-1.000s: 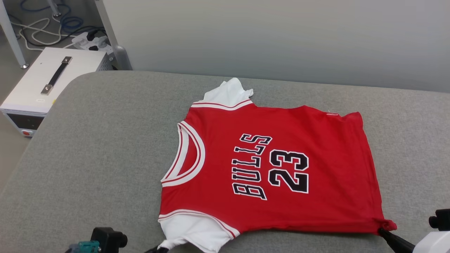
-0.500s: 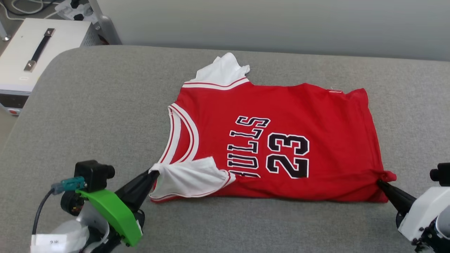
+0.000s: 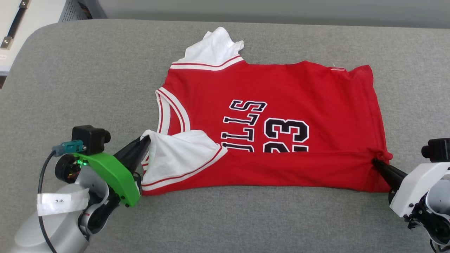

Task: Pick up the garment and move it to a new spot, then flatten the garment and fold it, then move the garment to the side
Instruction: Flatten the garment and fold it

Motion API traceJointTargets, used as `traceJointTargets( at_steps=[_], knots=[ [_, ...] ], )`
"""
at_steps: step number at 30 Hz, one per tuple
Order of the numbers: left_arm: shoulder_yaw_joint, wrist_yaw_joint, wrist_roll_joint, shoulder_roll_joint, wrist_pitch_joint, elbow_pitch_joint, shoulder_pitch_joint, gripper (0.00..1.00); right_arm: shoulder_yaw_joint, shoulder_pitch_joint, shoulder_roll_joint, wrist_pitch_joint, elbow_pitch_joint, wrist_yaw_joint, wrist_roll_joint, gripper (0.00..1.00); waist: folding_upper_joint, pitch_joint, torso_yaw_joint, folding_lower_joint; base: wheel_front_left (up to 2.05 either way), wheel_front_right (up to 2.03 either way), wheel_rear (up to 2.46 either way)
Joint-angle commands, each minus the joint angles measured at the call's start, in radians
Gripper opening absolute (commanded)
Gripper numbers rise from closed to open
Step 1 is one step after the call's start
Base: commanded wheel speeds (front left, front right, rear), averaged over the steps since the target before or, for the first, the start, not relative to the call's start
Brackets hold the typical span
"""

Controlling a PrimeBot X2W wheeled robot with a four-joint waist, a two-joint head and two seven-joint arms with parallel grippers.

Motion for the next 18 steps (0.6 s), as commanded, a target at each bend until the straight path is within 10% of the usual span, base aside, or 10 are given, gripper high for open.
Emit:
traceJointTargets(
  at_steps=[1, 13, 14, 15, 17, 18],
  knots=[
    [-0.007, -0.005, 0.016, -0.011, -0.002, 0.017, -0.032, 0.0, -0.007, -0.02, 0.006, 0.006, 0.008, -0.001, -0.012, 0.0, 0.0, 0.01, -0.002, 0.0, 0.0, 0.0, 0.0],
    [-0.091, -0.01, 0.02, -0.06, -0.01, 0.189, -0.152, 0.0, -0.007, -0.068, 0.047, 0.015, 0.048, -0.001, -0.061, 0.0, 0.0, 0.038, -0.013, 0.0, 0.0, 0.0, 0.0],
    [-0.102, -0.01, 0.019, -0.063, -0.01, 0.205, -0.158, 0.35, -0.006, -0.071, 0.05, 0.016, 0.053, -0.001, -0.063, 0.0, 0.0, 0.038, -0.014, 0.0, 0.0, 0.0, 0.0],
    [-0.11, -0.01, 0.026, -0.063, -0.013, 0.22, -0.163, 1.0, -0.008, -0.075, 0.052, 0.013, 0.056, -0.001, -0.067, 0.04, 0.0, 0.038, -0.015, 0.0, 0.0, 0.0, 0.0],
    [-0.12, -0.01, 0.044, -0.07, -0.029, 0.268, -0.174, 1.0, -0.014, -0.083, 0.06, 0.004, 0.069, -0.001, -0.083, 1.0, 0.0, 0.034, -0.016, 0.0, 0.0, 0.0, 0.0],
    [-0.123, -0.01, 0.044, -0.077, -0.034, 0.285, -0.176, 1.0, -0.011, -0.084, 0.062, 0.006, 0.073, -0.001, -0.087, 1.0, 0.0, 0.031, -0.016, 0.0, 0.0, 0.0, 0.0]
  ],
)
